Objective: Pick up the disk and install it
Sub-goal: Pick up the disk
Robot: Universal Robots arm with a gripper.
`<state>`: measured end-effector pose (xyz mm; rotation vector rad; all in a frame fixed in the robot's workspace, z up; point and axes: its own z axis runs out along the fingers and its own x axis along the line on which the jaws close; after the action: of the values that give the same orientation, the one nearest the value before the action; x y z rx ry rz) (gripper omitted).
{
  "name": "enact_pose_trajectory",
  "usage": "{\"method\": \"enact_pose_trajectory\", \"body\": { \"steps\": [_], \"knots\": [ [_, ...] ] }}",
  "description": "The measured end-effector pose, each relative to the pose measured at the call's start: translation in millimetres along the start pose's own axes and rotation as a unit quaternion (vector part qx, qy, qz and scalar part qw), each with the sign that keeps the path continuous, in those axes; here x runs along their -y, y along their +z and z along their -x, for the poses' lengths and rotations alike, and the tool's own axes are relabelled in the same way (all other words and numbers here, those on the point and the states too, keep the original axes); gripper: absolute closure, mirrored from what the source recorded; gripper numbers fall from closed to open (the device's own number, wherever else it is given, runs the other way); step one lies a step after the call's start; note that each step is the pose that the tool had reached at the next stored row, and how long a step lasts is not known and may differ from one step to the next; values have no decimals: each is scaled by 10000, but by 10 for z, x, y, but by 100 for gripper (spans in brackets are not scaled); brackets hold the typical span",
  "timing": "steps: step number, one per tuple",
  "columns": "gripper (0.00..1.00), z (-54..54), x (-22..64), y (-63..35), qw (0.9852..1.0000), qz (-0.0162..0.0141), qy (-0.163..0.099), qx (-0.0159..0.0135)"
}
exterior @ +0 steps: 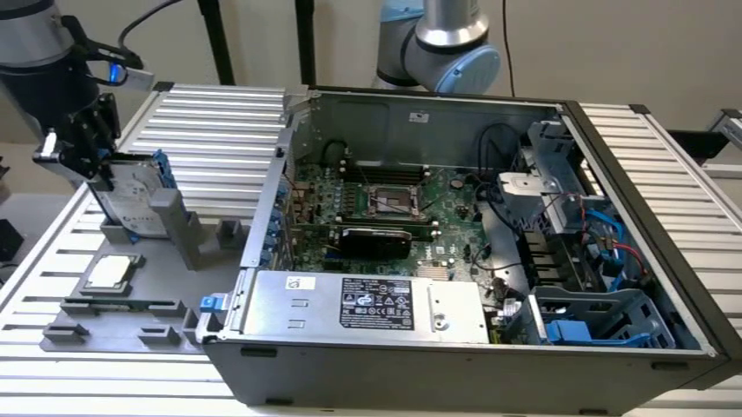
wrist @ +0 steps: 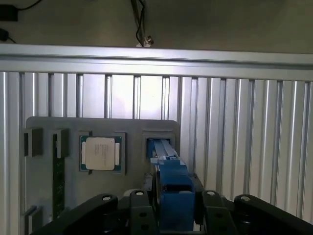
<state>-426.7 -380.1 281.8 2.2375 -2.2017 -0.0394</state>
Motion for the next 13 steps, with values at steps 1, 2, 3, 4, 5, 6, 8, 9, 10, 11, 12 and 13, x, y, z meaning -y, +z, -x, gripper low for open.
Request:
{"method": "enact_pose_trajectory", "body": {
  "steps": [1, 2, 3, 4, 5, 6, 8, 9, 10, 11, 12, 13],
  "knots": [
    [100, 0, 0, 0, 10000, 0, 0, 0],
    [100, 0, 0, 0, 10000, 0, 0, 0],
    [100, 0, 0, 0, 10000, 0, 0, 0],
    [100, 0, 0, 1, 10000, 0, 0, 0],
    [100, -1, 0, 1, 10000, 0, 0, 0],
    [100, -4, 0, 1, 10000, -1, 0, 1],
    [100, -15, -1, 1, 10000, -1, 0, 1],
    [100, -22, 0, 1, 10000, -1, 0, 1],
    [100, -31, -1, 0, 10000, -1, 0, 1],
    [100, -41, -1, 0, 10000, -1, 1, 0],
    [100, -51, -1, 0, 10000, -1, 2, 0],
    [100, -64, -1, 0, 10000, -1, 4, 1]
  ]
}}
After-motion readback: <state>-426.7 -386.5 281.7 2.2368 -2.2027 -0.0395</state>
